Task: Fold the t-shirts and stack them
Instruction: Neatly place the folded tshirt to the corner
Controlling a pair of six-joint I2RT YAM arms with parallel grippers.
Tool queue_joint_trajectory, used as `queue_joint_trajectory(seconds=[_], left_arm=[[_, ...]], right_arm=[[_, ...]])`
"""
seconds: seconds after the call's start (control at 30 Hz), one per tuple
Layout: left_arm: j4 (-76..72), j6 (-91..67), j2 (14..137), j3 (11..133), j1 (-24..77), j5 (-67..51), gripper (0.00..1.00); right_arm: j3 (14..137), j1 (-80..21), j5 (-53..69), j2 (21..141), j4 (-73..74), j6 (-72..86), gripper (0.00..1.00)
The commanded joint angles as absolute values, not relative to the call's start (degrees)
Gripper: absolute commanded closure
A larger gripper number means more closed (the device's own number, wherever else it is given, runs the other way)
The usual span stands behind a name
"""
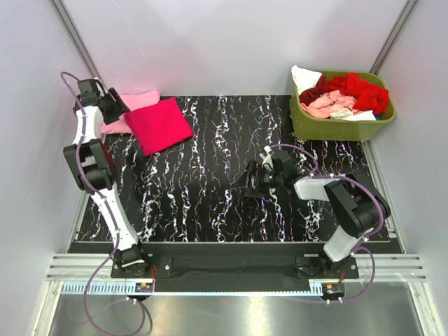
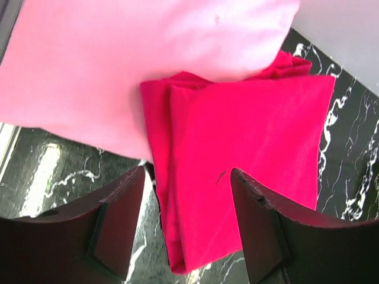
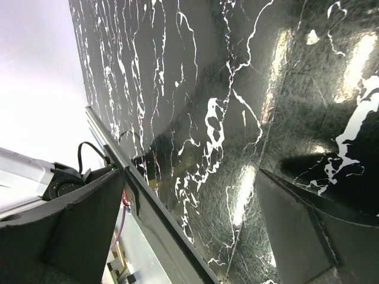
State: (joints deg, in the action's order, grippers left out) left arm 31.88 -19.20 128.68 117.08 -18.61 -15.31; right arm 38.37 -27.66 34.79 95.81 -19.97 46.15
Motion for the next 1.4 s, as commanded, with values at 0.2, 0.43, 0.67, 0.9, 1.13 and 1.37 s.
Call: queue_joint_trajectory(seconds=[0.2,0.43,0.67,0.9,1.13,1.37], left_arm=[[25.8,-21.9,135.6,122.1,-19.9,-21.0,0.35],[23.1,-22.8,138.1,121.7,-19.9,-21.8,0.35],[20.3,-23.7,138.2,120.1,-19.9,-22.4,0.37],[19.9,-24.0,138.4,119.8,-19.9,-23.4,0.45],[19.1,-24.9,138.7,118.9,-19.6,-24.5,0.64],[20.3,-24.7,136.9,119.9,-18.8,-25.8,1.0]], right_arm=[[40.9,-26.5,37.1,96.9,-22.9,46.6,0.0],[41.0,-26.3,37.5,97.5,-23.4,46.9,0.0],[41.2,-25.9,38.5,98.3,-23.7,47.3,0.0],[41.5,-25.7,38.9,98.9,-23.8,47.5,0.0],[41.6,-25.6,39.1,99.1,-23.9,47.7,0.0],[41.6,-25.5,39.3,99.1,-24.0,47.7,0.0]])
